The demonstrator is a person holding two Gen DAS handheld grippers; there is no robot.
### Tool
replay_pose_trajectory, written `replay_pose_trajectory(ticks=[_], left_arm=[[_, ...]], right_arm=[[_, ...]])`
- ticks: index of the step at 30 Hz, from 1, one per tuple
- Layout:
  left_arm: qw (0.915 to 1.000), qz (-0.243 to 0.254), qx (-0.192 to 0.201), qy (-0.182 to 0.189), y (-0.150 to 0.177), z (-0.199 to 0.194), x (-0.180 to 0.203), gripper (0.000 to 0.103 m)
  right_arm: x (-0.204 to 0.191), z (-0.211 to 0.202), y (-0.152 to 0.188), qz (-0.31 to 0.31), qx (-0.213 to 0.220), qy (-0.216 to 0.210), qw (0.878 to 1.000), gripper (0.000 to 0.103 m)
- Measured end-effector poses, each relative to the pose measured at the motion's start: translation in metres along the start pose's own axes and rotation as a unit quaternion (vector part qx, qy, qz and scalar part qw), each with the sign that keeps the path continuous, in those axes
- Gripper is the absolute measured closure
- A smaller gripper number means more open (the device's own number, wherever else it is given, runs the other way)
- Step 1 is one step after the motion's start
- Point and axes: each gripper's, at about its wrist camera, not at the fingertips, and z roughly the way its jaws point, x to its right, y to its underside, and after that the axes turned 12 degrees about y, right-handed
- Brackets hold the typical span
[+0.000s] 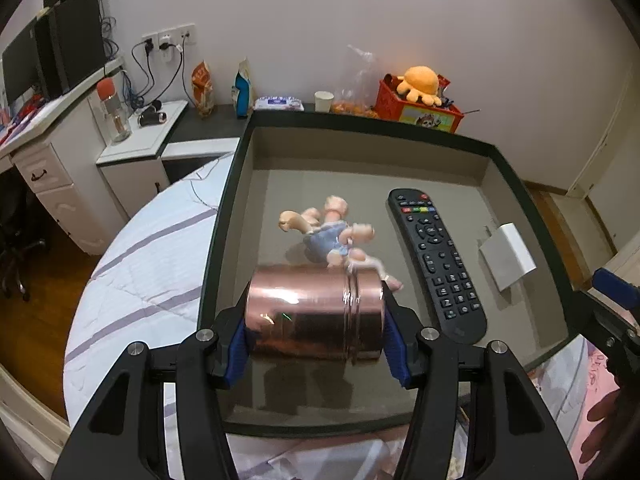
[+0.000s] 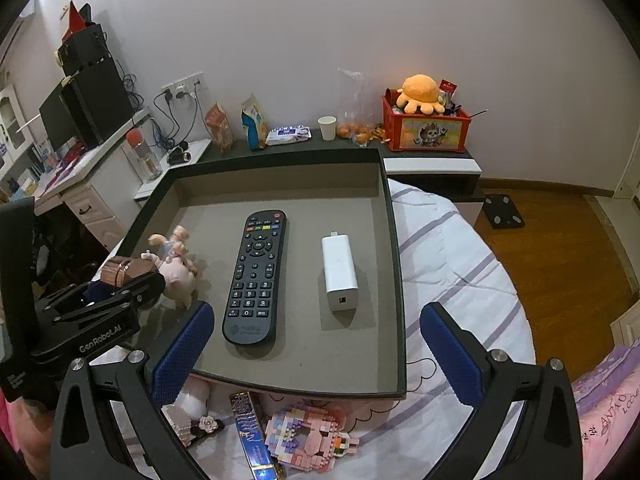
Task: Organize rigid objects
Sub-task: 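Lower the copper cup into the box and open the left gripper, then reach the right gripper toward the pink block figure on the sheet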
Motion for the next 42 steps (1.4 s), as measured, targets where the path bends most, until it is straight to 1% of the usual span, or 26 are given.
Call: replay_pose_trajectory(ticks=[1,4,5,6,7,8,10,12,16,18,26,31,34,39,42], left_arm=[[1.0000,0.000,-0.004,-0.002,0.000,0.003,-0.001,0.045],[1.0000,0.000,-0.004,-0.005,0.003,0.002,0.002,0.037],[1.0000,0.003,-0.001,-0.008,0.003,0.000,0.003,0.029],[1.0000,0.004,0.003,-0.004,0.004,-0.003,0.005,0.027],[1.0000,0.005,0.007,0.004,0.004,-0.007,0.007,0.020],[0.9999,0.007,0.010,0.002,0.005,-0.011,0.009,0.011],[0.9995,0.014,0.025,-0.010,0.006,-0.022,0.013,0.001],[0.9992,0.016,0.035,-0.011,0.008,-0.033,0.015,0.000],[0.9980,0.013,0.050,-0.036,0.014,-0.058,0.020,0.000],[0.9975,0.014,0.056,-0.041,0.019,-0.070,0.023,0.000],[0.9966,0.018,0.072,-0.035,0.046,-0.117,0.036,0.000],[0.9967,0.017,0.074,-0.028,0.072,-0.138,0.042,0.000],[0.9973,0.011,0.068,-0.025,0.091,-0.146,0.043,0.000],[0.9983,-0.002,0.053,-0.022,0.119,-0.150,0.042,0.000],[0.9987,-0.009,0.045,-0.022,0.132,-0.151,0.042,0.000]], right_arm=[[0.000,0.000,0.000,-0.001,-0.001,0.000,1.000,0.000],[-0.001,-0.001,0.001,-0.002,-0.001,0.002,1.000,0.000],[0.000,-0.003,0.001,-0.001,0.001,0.004,1.000,0.000],[0.000,-0.004,0.001,-0.001,0.001,0.004,1.000,0.000],[0.000,-0.006,0.002,0.000,0.002,0.005,1.000,0.000],[0.001,-0.008,0.002,0.000,0.003,0.005,1.000,0.000],[0.000,-0.013,0.004,-0.001,0.006,0.006,1.000,0.000],[0.001,-0.020,0.007,-0.001,0.009,0.005,1.000,0.000],[0.004,-0.035,0.013,0.000,0.017,0.004,1.000,0.000],[0.005,-0.044,0.017,0.001,0.022,0.003,1.000,0.000],[0.011,-0.078,0.043,0.005,0.033,0.001,0.999,0.000],[0.015,-0.089,0.064,0.006,0.029,0.003,1.000,0.000],[0.018,-0.091,0.081,0.007,0.018,0.001,1.000,0.000],[0.024,-0.092,0.105,0.009,0.003,-0.003,1.000,0.000],[0.024,-0.094,0.110,0.007,-0.001,-0.003,1.000,0.000]])
